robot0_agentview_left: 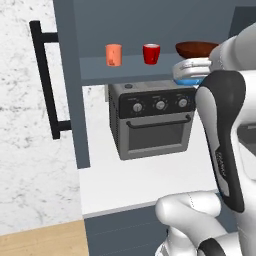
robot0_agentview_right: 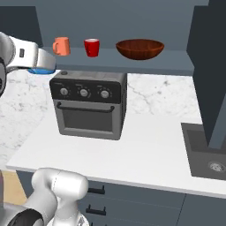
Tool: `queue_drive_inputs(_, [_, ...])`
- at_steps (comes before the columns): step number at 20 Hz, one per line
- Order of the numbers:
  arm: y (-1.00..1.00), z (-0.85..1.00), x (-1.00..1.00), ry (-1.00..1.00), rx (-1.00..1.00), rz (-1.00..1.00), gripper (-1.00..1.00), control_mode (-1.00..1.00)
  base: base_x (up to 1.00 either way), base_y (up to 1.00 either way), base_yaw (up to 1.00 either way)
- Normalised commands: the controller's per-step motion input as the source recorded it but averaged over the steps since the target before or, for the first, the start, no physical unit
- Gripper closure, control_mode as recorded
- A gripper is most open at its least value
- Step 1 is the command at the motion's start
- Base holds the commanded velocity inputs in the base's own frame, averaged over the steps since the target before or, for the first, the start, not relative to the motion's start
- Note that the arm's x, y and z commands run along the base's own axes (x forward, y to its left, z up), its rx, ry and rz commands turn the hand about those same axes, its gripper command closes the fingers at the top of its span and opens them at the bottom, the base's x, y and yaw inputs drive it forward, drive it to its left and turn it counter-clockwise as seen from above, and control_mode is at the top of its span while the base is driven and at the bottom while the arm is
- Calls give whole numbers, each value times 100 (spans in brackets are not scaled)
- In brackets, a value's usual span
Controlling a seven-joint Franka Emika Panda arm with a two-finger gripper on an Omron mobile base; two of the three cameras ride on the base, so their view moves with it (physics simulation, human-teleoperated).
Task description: Gather all objects into one cabinet and sort the glasses and bowls to opposite sides.
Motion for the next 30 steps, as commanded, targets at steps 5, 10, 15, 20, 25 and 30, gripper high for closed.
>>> queue_drive_inputs(5, [7,-6,84,0,0,0,100,-100,0,0,0])
queue_drive_inputs(10, [21,-20,44,0,0,0,100,-100,0,0,0])
queue_drive_inputs(15, [30,-21,51,0,0,0,100,-100,0,0,0])
queue_drive_inputs(20, [5,-1,55,-2,0,-1,100,-100,0,0,0])
queue_drive_inputs(25, [-1,0,65,0,0,-4,100,-100,0,0,0])
queue_drive_inputs(30, [0,-14,55,0,0,0,100,-100,0,0,0])
